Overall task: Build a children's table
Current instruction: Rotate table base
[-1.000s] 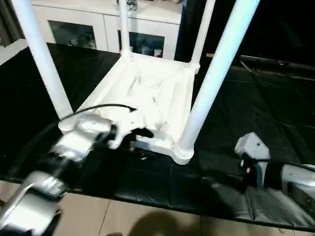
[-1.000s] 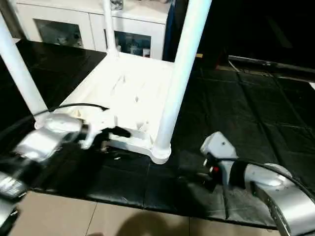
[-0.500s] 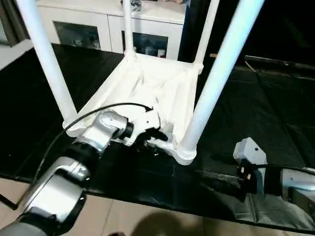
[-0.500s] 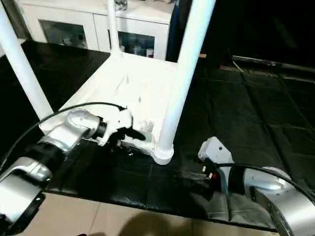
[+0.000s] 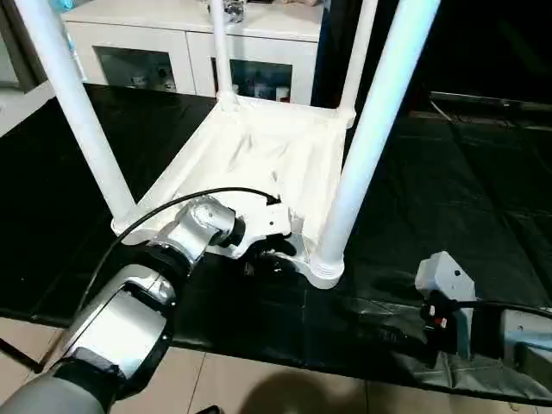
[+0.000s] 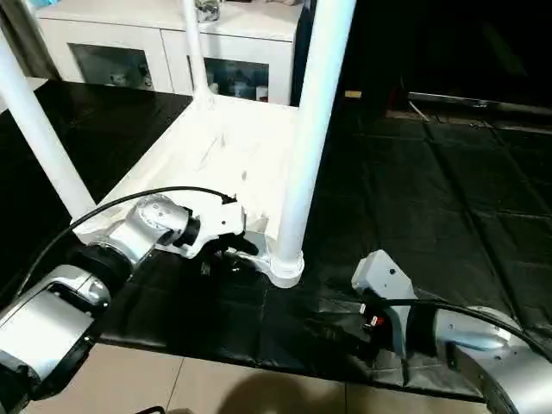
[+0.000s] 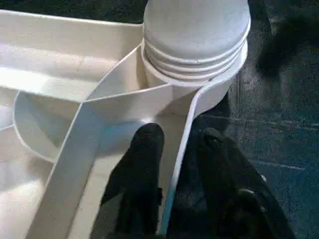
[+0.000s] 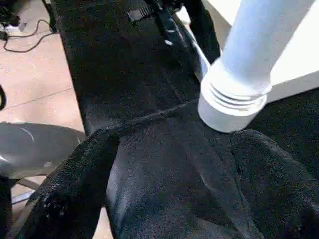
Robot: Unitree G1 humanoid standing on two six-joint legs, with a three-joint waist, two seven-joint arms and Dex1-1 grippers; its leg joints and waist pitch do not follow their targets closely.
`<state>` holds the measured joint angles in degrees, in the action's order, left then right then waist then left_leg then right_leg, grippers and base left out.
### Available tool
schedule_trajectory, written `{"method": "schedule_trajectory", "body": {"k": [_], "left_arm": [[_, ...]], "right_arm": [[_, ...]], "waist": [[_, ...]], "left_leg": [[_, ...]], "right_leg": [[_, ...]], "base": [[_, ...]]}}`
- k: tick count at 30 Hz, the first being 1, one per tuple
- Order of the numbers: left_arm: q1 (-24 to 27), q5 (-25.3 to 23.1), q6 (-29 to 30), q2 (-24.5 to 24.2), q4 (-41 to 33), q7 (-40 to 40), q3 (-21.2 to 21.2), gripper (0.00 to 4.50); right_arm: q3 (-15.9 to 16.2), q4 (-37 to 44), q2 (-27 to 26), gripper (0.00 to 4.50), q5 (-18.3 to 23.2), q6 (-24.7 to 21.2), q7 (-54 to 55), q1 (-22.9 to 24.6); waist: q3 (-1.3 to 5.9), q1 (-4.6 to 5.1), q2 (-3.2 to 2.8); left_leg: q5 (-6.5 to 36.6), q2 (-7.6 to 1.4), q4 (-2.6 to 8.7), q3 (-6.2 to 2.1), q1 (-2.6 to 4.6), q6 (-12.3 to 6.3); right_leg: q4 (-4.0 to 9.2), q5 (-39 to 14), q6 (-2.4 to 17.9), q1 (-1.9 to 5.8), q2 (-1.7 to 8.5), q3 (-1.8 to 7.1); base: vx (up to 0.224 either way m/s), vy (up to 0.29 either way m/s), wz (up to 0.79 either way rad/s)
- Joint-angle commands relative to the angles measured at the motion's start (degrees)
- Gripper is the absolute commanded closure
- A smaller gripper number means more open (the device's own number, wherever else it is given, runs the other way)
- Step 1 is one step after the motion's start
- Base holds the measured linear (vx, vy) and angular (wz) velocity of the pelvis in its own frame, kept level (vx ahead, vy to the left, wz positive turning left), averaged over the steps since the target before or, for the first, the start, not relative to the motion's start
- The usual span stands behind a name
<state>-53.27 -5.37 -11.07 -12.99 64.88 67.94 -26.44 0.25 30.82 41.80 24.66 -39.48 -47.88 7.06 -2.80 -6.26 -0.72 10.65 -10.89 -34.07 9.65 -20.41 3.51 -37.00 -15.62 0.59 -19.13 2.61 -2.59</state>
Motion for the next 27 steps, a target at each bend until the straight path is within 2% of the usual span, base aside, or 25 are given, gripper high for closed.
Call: {"method": "schedule_trajectory", "body": {"k": [1, 4, 8, 9, 10, 12, 13, 14, 15, 16, 17, 19, 26, 27], "left_arm": [[-1.5, -0.5, -0.8, 0.3, 1.1, 0.0, 1.2, 3.49], [-1.9, -1.5, -1.5, 0.5, 2.6, -0.5, 1.1, 3.56], [-2.0, -1.4, -1.2, 0.8, 3.5, -0.8, 1.7, 3.96], [-2.0, -1.7, -1.2, 0.7, 3.8, -0.8, 1.6, 3.99], [-2.1, -2.2, -1.2, 0.6, 4.3, -1.0, 1.4, 4.07], [-2.1, -3.5, -1.9, 0.2, 5.1, -1.4, 0.9, 4.21], [-2.1, -4.0, -2.0, 0.0, 5.3, -1.5, 0.6, 4.23], [-2.2, -4.3, -2.1, 0.0, 5.5, -1.6, 0.6, 4.25], [-2.2, -4.4, -1.9, -0.1, 5.7, -1.4, 0.8, 4.40], [-2.4, -4.3, -1.0, -0.2, 5.8, -0.7, 1.1, 4.40], [-2.6, -4.0, -0.2, -0.2, 5.9, 0.0, 1.4, 4.45], [-2.8, -2.4, 2.7, -0.1, 5.8, 2.0, 2.9, 4.48], [-1.8, 0.3, 12.2, 0.5, 4.2, 2.7, 6.3, 4.48], [0.2, 1.2, 15.3, 1.1, 2.3, 2.6, 6.7, 4.48]], "right_arm": [[-1.3, 0.9, 1.0, 0.55, 0.6, -0.5, 0.4, 0.3], [-1.3, 1.0, 1.1, 0.55, 0.7, -0.5, 0.3, 0.4], [-1.1, 1.0, 1.1, 0.55, 0.7, -0.4, 0.2, 0.2], [-0.8, 0.9, 1.1, 0.55, 0.6, -0.3, 0.2, 0.0], [-0.5, 0.7, 1.0, 0.55, 0.5, -0.2, 0.2, -0.3], [-0.2, 0.4, 0.9, 0.55, 0.4, -0.1, 0.2, -0.7], [-0.1, 0.2, 0.8, 0.55, 0.4, 0.1, 0.2, -0.9], [0.0, 0.1, 0.8, 0.55, 0.4, 0.1, 0.2, -1.1], [0.1, -0.1, 0.7, 0.55, 0.4, 0.2, 0.2, -1.4], [0.2, -0.4, 0.6, 0.55, 0.4, 0.4, 0.1, -1.7], [0.4, -0.6, 0.5, 0.55, 0.3, 0.6, 0.1, -1.9], [0.8, -1.2, 0.3, 0.55, 0.1, 1.2, 0.0, -2.5], [2.3, -4.2, -3.5, 0.55, 0.0, 2.8, 1.3, -5.2], [3.1, -5.5, -5.2, 0.55, -0.2, 3.4, 2.0, -5.8]], "waist": [[3.37, 0.08, 0.24], [3.28, 0.11, 0.36], [3.24, 0.17, 0.32], [3.23, 0.26, 0.70], [3.24, 0.24, 0.64], [3.25, 0.63, 0.59], [3.23, 0.74, 0.79], [3.18, 0.93, 0.70], [3.12, 1.15, 0.93], [3.05, 1.26, 0.78], [3.02, 1.31, 1.09], [3.02, 1.34, 0.89], [3.09, 1.70, 1.10], [3.06, 1.84, 1.47]], "left_leg": [[6.2, -2.68, 3.14, -1.32, 0.38, -3.16], [6.4, -2.67, 3.19, -1.32, 0.37, -3.16], [6.8, -2.77, 3.27, -1.35, 0.41, -3.12], [6.6, -2.80, 3.29, -1.31, 0.38, -3.21], [6.4, -2.74, 3.28, -1.32, 0.28, -3.25], [5.7, -2.69, 3.27, -1.39, 0.19, -3.66], [5.8, -2.61, 3.26, -1.34, 0.16, -3.82], [6.0, -2.55, 3.26, -1.34, 0.12, -3.89], [6.2, -2.57, 3.28, -1.31, 0.16, -3.91], [6.4, -2.52, 3.30, -1.31, 0.18, -3.85], [6.5, -2.55, 3.34, -1.24, 0.25, -3.86], [6.2, -2.55, 3.27, -1.21, 0.20, -3.91], [5.0, -2.51, 3.27, -1.21, 0.00, -4.93], [5.0, -2.54, 3.33, -1.15, 0.08, -5.00]], "right_leg": [[4.80, 8.4, 13.8, 2.38, 5.84, 3.18], [4.97, 7.0, 13.5, 2.38, 5.86, 3.21], [5.07, 5.8, 13.5, 2.30, 5.94, 3.22], [5.05, 6.1, 13.5, 2.33, 5.88, 3.22], [4.97, 6.4, 13.5, 2.41, 5.94, 3.21], [4.84, 7.6, 13.5, 2.39, 5.86, 3.14], [4.96, 7.5, 13.5, 2.41, 5.86, 3.13], [5.04, 6.8, 13.4, 2.46, 5.96, 3.12], [5.13, 5.8, 13.3, 2.41, 5.90, 3.12], [5.19, 4.6, 13.3, 2.35, 5.88, 3.08], [5.32, 3.9, 13.3, 2.31, 5.92, 3.10], [5.28, 3.4, 13.5, 2.26, 5.95, 3.18], [4.86, 6.8, 14.9, 2.20, 6.00, 3.04], [4.89, 6.8, 15.2, 2.14, 5.98, 2.99]], "base": [[0.000, 0.000, 0.00], [0.000, 0.000, 0.00], [0.000, 0.000, 0.00], [0.000, 0.000, 0.00], [0.000, 0.000, 0.00], [0.000, 0.000, 0.00], [0.000, 0.000, 0.00], [0.000, 0.000, 0.00], [0.000, 0.000, 0.00], [0.000, 0.000, 0.00], [0.000, 0.000, 0.00], [0.000, 0.000, 0.00], [0.000, 0.000, 0.00], [0.000, 0.000, 0.00]]}}
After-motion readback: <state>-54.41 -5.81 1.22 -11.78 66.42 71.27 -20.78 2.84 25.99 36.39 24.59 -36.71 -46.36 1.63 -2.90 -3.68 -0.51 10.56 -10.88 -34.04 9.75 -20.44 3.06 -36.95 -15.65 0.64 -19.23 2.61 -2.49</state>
